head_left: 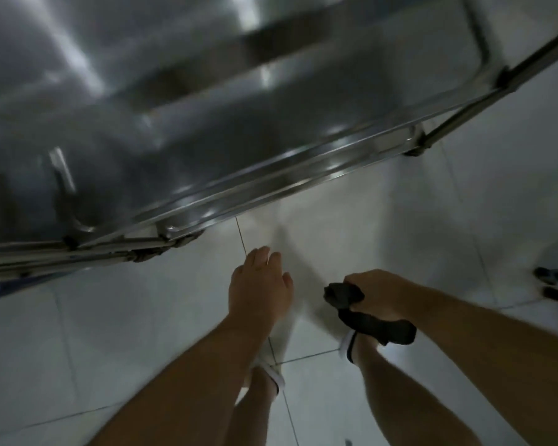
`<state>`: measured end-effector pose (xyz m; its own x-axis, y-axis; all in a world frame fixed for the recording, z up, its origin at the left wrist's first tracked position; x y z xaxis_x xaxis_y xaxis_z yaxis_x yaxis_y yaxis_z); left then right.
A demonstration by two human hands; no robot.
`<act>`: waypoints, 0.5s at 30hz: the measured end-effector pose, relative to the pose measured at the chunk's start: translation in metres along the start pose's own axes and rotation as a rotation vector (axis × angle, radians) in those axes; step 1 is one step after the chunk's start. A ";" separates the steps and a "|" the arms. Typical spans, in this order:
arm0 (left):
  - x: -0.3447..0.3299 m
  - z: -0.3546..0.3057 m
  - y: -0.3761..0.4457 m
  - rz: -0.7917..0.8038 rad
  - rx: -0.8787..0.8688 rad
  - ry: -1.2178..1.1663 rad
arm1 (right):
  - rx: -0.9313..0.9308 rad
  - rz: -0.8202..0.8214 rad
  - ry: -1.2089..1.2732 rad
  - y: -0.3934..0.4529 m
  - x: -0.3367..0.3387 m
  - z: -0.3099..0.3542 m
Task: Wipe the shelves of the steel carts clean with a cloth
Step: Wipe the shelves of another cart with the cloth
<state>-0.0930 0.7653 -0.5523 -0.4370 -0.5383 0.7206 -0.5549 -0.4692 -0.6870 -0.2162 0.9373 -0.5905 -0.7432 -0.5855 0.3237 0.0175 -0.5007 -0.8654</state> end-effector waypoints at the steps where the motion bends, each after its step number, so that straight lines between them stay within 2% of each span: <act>1: 0.013 -0.007 -0.015 0.017 0.003 -0.003 | -0.010 -0.013 -0.002 -0.019 0.006 0.005; 4: 0.055 -0.032 -0.059 0.090 0.009 -0.035 | -0.073 -0.030 -0.041 -0.077 0.031 0.022; 8: 0.129 -0.082 -0.110 0.046 -0.024 -0.040 | -0.168 -0.133 -0.060 -0.157 0.095 0.031; 15: 0.271 -0.200 -0.167 -0.032 -0.113 0.031 | -0.180 -0.375 0.044 -0.316 0.209 0.009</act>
<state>-0.2604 0.8381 -0.2233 -0.4382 -0.5018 0.7458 -0.6444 -0.4031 -0.6498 -0.3712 0.9670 -0.2459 -0.7039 -0.3544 0.6156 -0.3736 -0.5524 -0.7452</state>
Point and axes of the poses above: each hand's wrist, its own y-axis towards the middle knuckle, its own x-axis out of the back of the hand, z = x × y, the point moved 9 cm from there along y, towards the middle knuckle
